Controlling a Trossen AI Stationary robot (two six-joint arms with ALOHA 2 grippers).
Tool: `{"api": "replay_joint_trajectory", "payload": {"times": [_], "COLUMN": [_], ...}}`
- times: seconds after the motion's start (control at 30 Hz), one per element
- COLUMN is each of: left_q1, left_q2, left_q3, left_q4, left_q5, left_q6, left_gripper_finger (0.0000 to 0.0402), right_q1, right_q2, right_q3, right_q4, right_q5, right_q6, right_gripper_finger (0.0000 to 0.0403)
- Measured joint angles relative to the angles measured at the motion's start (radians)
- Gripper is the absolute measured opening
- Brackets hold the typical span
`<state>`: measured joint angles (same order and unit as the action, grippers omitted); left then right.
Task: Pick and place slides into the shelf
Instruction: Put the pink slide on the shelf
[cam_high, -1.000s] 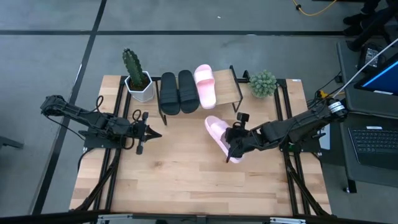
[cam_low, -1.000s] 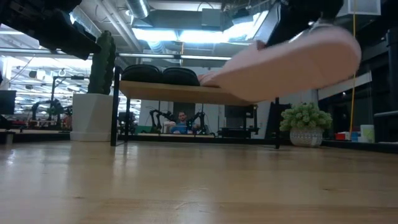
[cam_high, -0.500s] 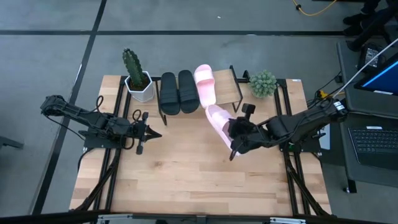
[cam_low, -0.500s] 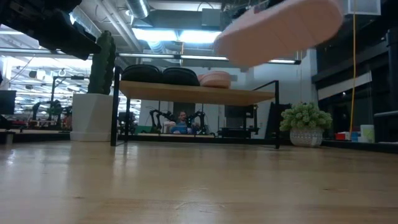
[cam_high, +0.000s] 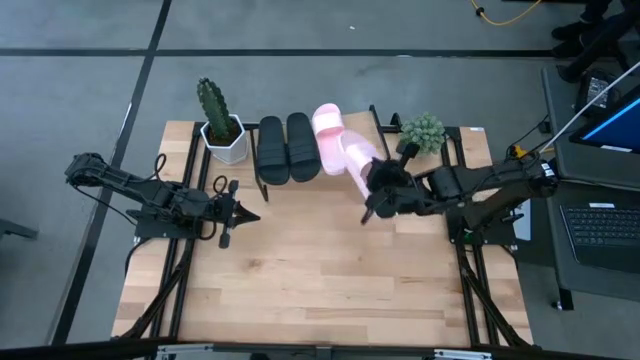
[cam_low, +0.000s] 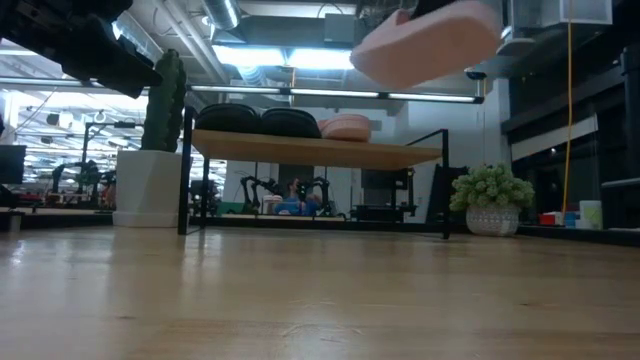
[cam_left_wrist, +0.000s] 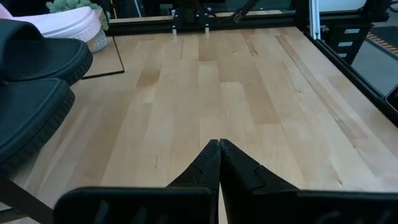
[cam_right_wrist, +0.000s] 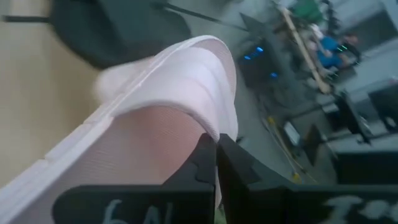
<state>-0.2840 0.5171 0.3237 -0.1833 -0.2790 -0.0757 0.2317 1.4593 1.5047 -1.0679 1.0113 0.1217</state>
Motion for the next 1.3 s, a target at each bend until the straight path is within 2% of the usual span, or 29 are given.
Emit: {"api": "replay_joint_trajectory", "payload": {"times": [0.53, 0.8, 1.0, 1.13, 1.3], "left_q1": [0.000, 0.000, 0.000, 0.000, 0.000], "left_q2": [0.000, 0.000, 0.000, 0.000, 0.000], "left_q3": [0.000, 0.000, 0.000, 0.000, 0.000], "left_q4": [0.000, 0.000, 0.000, -0.003, -0.003], "left_q5": [0.000, 0.000, 0.000, 0.000, 0.000], "left_q6": [0.000, 0.000, 0.000, 0.000, 0.000], "left_gripper_finger": [0.0000, 0.0000, 0.0000, 0.0000, 0.0000], "right_q1": [-0.240, -0.331, -0.392, -0.433, -0.476], "right_q2": [0.000, 0.000, 0.026, 0.050, 0.086], "right_q3": [0.000, 0.000, 0.000, 0.000, 0.000], "right_q4": [0.005, 0.165, 0.289, 0.284, 0.285], "right_q5": [0.027, 0.025, -0.018, -0.022, -0.129], "right_q6": [-0.111, -0.278, -0.396, -0.404, -0.415], "right_gripper_finger": [0.0004, 0.0004, 0.0004, 0.0004, 0.0004]}}
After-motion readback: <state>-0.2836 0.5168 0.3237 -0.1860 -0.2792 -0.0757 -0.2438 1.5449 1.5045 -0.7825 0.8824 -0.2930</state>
